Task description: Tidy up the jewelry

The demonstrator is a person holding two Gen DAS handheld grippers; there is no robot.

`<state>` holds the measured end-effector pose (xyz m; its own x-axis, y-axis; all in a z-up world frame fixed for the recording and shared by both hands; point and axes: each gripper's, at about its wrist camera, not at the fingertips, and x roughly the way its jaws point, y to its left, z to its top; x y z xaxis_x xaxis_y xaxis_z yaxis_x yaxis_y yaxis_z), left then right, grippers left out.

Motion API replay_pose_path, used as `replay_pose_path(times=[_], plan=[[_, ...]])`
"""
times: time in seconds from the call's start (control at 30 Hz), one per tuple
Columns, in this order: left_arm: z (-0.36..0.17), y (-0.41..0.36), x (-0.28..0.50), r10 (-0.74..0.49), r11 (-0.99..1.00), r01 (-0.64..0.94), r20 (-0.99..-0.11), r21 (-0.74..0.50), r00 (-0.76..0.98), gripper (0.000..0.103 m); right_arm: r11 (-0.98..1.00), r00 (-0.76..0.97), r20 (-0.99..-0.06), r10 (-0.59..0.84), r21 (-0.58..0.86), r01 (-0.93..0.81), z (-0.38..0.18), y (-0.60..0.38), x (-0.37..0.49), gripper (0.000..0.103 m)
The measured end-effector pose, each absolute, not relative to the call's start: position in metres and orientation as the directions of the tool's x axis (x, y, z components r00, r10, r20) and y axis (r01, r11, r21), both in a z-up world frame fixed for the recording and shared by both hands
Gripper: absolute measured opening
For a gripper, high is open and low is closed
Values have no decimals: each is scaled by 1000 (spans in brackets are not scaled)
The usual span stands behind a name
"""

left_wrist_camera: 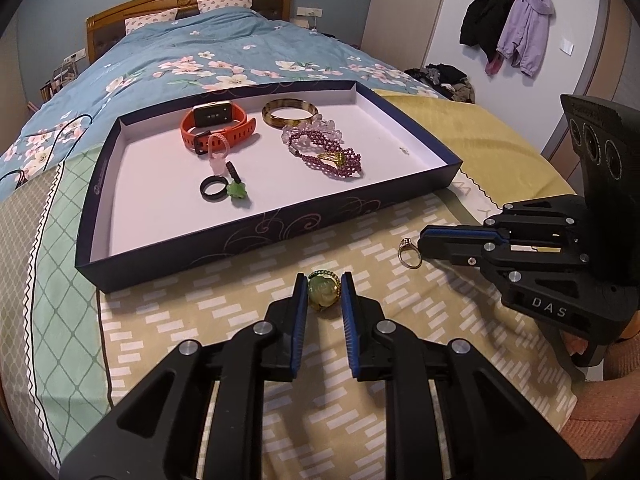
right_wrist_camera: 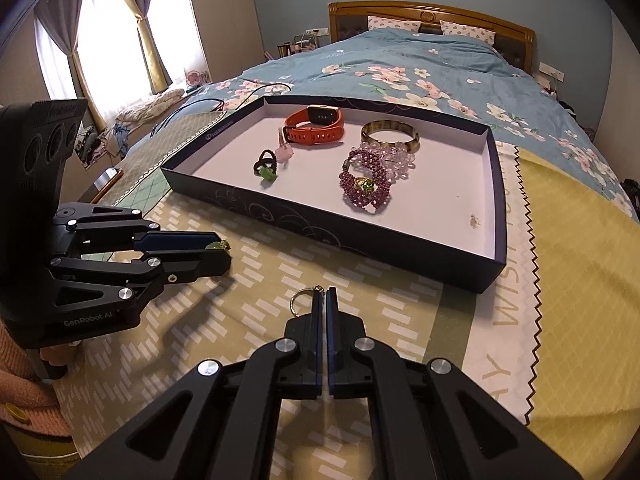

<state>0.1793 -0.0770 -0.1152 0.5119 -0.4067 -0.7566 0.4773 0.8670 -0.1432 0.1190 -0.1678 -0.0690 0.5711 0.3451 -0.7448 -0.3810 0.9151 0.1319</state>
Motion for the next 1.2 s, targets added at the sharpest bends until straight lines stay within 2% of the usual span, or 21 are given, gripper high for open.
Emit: replay_pose_path(times=[0.17, 0.23, 0.3, 0.53, 0.67, 1.2], plan=[[-114, -73, 178, -410, 869, 471, -753, -151, 515, 17, 916, 570, -747, 342, 132, -378, -69, -168, 120, 0], [-114, -72, 177, -409, 870, 469, -753, -151, 516, 17, 916, 556, -755, 346, 143, -376, -71, -168, 122, 4], [-114, -72, 177, -411, 869, 470, -752, -153, 515, 17, 913, 554, -748, 365, 170, -371, -71, -169, 124, 16], [-114, -72, 178, -411, 869, 470, -752, -153, 515, 17, 911, 545, -755, 365, 168, -377, -73, -164, 132, 16], [-114, -72, 177, -412, 868, 472, -753, -153, 513, 17, 905, 538, -758, 370, 164, -392, -73, -162, 134, 5], [-101, -69, 170, -404, 876, 462, -730, -137, 551, 17, 897, 593, -690, 415, 202, -394, -55, -170, 122, 4]])
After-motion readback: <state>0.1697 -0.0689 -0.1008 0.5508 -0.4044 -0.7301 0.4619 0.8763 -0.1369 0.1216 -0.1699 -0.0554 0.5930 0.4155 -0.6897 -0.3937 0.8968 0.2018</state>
